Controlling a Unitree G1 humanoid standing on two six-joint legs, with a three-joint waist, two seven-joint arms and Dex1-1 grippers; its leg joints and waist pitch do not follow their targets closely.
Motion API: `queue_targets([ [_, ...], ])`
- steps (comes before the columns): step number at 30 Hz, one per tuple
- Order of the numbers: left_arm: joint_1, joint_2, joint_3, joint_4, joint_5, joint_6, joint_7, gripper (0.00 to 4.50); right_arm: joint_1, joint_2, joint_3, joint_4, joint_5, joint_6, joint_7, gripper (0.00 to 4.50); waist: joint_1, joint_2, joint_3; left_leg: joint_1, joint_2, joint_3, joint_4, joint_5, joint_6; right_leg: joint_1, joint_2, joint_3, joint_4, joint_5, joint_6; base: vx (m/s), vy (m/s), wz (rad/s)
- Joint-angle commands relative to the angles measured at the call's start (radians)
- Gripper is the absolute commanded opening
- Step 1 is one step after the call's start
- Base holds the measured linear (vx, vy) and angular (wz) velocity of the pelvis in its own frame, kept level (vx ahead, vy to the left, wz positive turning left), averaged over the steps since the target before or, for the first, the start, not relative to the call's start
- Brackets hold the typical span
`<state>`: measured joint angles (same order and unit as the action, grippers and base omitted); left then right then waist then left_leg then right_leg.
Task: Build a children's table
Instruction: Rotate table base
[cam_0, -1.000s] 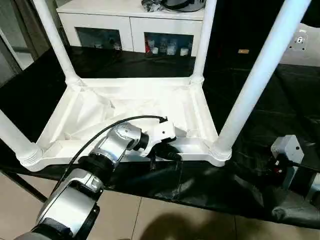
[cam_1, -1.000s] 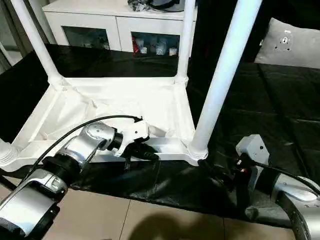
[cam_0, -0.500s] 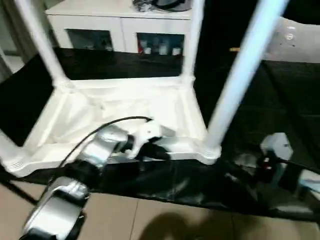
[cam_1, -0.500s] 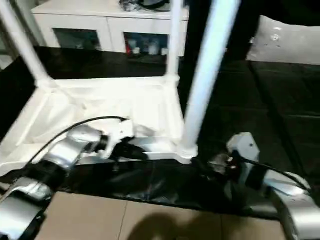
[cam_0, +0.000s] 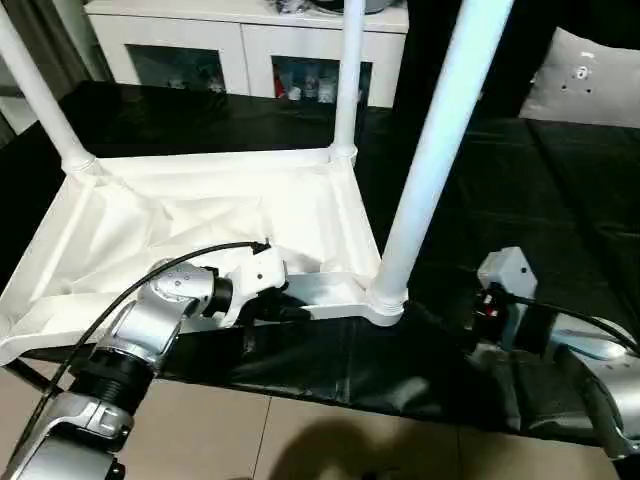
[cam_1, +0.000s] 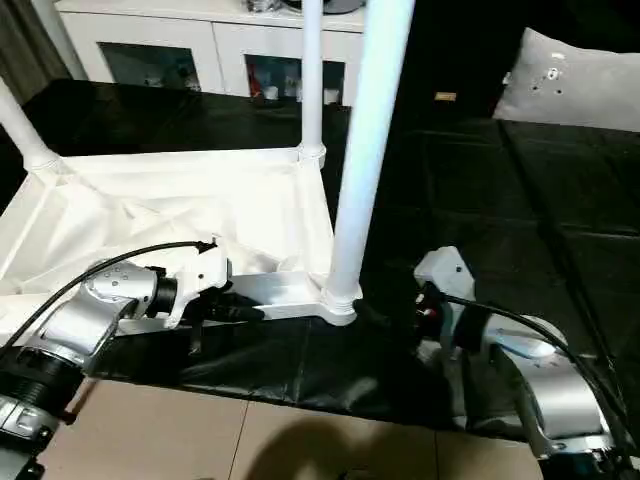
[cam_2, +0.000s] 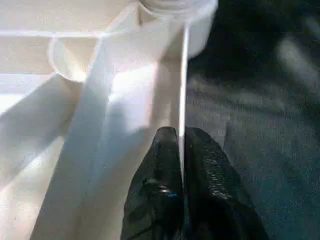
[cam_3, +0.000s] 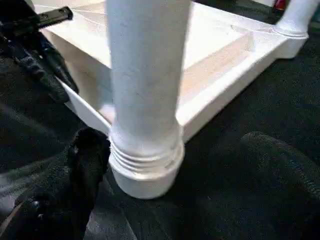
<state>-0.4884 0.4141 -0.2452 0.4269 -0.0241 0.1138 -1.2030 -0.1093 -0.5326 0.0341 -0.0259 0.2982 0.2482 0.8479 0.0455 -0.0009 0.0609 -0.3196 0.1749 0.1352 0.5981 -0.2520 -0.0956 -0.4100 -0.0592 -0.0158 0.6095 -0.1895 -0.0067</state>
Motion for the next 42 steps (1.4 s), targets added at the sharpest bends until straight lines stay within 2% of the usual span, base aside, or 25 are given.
queue_targets([
  [1,0.01,-0.012,0.009,-0.025,-0.034,0.035,0.012,0.58,0.005,-0.001,0.007,-0.007,-0.009,0.002,-0.002,4.5,0.004,-0.02,-0.059,-0.026,0.032,0.013,-0.067,-0.004,0.107,0.065,-0.065,0.033,-0.061,-0.133,-0.25,0.0,0.0,0.0],
  [3,0.014,-0.022,0.014,-0.04,-0.05,0.058,0.014,0.67,0.015,-0.004,0.01,-0.022,-0.004,0.006,0.005,4.5,0.008,-0.018,-0.059,-0.025,0.033,0.013,-0.067,-0.008,0.105,0.064,-0.062,0.034,-0.06,-0.117,-0.255,0.0,0.0,0.0],
  [5,0.008,-0.037,0.016,-0.054,-0.069,0.067,0.012,0.98,0.02,-0.012,-0.001,-0.042,0.015,0.022,0.017,4.5,0.013,-0.022,-0.061,-0.024,0.033,0.013,-0.066,0.004,0.107,0.066,-0.061,0.035,-0.056,-0.083,-0.261,0.0,0.0,0.0],
  [9,0.012,-0.047,0.009,-0.07,-0.071,0.078,0.01,1.2,0.034,-0.021,-0.006,-0.06,0.028,0.033,0.025,4.5,0.015,-0.024,-0.062,-0.027,0.032,0.013,-0.063,0.016,0.115,0.071,-0.062,0.035,-0.055,-0.061,-0.264,0.0,0.0,0.0],
  [13,0.025,-0.061,0.001,-0.106,-0.081,0.098,0.026,1.52,0.057,-0.026,-0.005,-0.085,0.032,0.036,0.027,4.5,0.015,-0.027,-0.062,-0.029,0.033,0.012,-0.062,0.016,0.115,0.072,-0.062,0.035,-0.055,-0.063,-0.263,0.0,0.0,0.0],
  [14,0.029,-0.069,-0.002,-0.116,-0.085,0.103,0.034,1.55,0.066,-0.027,-0.003,-0.093,0.031,0.038,0.025,4.5,0.015,-0.028,-0.06,-0.029,0.032,0.014,-0.062,0.004,0.112,0.071,-0.061,0.035,-0.059,-0.092,-0.257,0.0,0.0,0.0],
  [16,0.034,-0.078,-0.014,-0.113,-0.071,0.09,0.054,1.86,0.073,-0.024,0.0,-0.106,0.03,0.045,0.019,4.5,0.014,-0.024,-0.06,-0.028,0.032,0.012,-0.063,-0.001,0.111,0.07,-0.06,0.035,-0.059,-0.104,-0.252,0.0,0.0,0.0],
  [20,0.043,-0.075,-0.053,-0.091,-0.014,0.076,0.074,1.86,0.085,-0.026,0.003,-0.131,0.03,0.062,0.003,4.5,0.01,-0.024,-0.061,-0.027,0.031,0.012,-0.062,0.0,0.109,0.07,-0.058,0.035,-0.061,-0.108,-0.241,0.0,0.0,0.0],
  [23,0.049,-0.07,-0.064,-0.09,-0.003,0.089,0.075,1.86,0.096,-0.03,-0.002,-0.146,0.03,0.07,-0.004,4.5,0.01,-0.021,-0.062,-0.027,0.032,0.012,-0.061,0.007,0.107,0.07,-0.057,0.035,-0.058,-0.087,-0.242,0.0,0.0,0.0],
  [29,0.028,-0.051,-0.084,-0.031,0.038,0.079,0.112,1.86,0.117,-0.042,-0.01,-0.18,0.035,0.088,-0.003,4.5,0.006,-0.021,-0.062,-0.027,0.03,0.012,-0.061,-0.008,0.103,0.071,-0.056,0.035,-0.061,-0.096,-0.24,0.0,0.0,0.0],
  [32,0.02,-0.047,-0.088,-0.016,0.041,0.088,0.108,1.86,0.122,-0.043,-0.008,-0.183,0.033,0.093,-0.005,4.5,0.006,-0.021,-0.056,-0.025,0.03,0.013,-0.065,-0.064,0.086,0.069,-0.057,0.036,-0.072,-0.202,-0.218,0.0,0.0,0.0],
  [33,0.019,-0.044,-0.09,-0.016,0.045,0.092,0.105,1.86,0.124,-0.043,-0.008,-0.186,0.033,0.094,-0.007,4.5,0.007,-0.018,-0.055,-0.026,0.029,0.012,-0.066,-0.07,0.08,0.07,-0.057,0.035,-0.073,-0.222,-0.212,0.0,0.0,0.0],
  [34,0.016,-0.044,-0.088,-0.013,0.045,0.093,0.107,1.7,0.124,-0.042,-0.007,-0.188,0.033,0.096,-0.009,4.5,0.005,-0.017,-0.056,-0.025,0.03,0.012,-0.067,-0.079,0.074,0.069,-0.058,0.035,-0.076,-0.246,-0.201,0.0,0.0,0.0],
  [36,0.002,-0.052,-0.078,0.001,0.036,0.107,0.111,1.59,0.122,-0.038,-0.005,-0.189,0.032,0.101,-0.012,4.5,0.003,-0.022,-0.057,-0.026,0.028,0.012,-0.067,-0.077,0.071,0.068,-0.055,0.035,-0.077,-0.255,-0.191,0.0,0.0,0.0],
  [37,-0.002,-0.053,-0.077,0.006,0.035,0.112,0.111,1.59,0.12,-0.038,-0.004,-0.189,0.032,0.102,-0.012,4.5,0.002,-0.02,-0.057,-0.025,0.027,0.012,-0.066,-0.078,0.071,0.067,-0.055,0.035,-0.078,-0.263,-0.187,0.0,0.0,0.0],
  [42,-0.028,-0.048,-0.084,0.071,0.036,0.127,0.101,1.1,0.1,-0.037,0.005,-0.174,0.026,0.099,-0.006,4.5,0.0,-0.021,-0.057,-0.027,0.026,0.011,-0.067,-0.083,0.069,0.066,-0.054,0.034,-0.08,-0.285,-0.175,0.0,0.0,0.0],
])
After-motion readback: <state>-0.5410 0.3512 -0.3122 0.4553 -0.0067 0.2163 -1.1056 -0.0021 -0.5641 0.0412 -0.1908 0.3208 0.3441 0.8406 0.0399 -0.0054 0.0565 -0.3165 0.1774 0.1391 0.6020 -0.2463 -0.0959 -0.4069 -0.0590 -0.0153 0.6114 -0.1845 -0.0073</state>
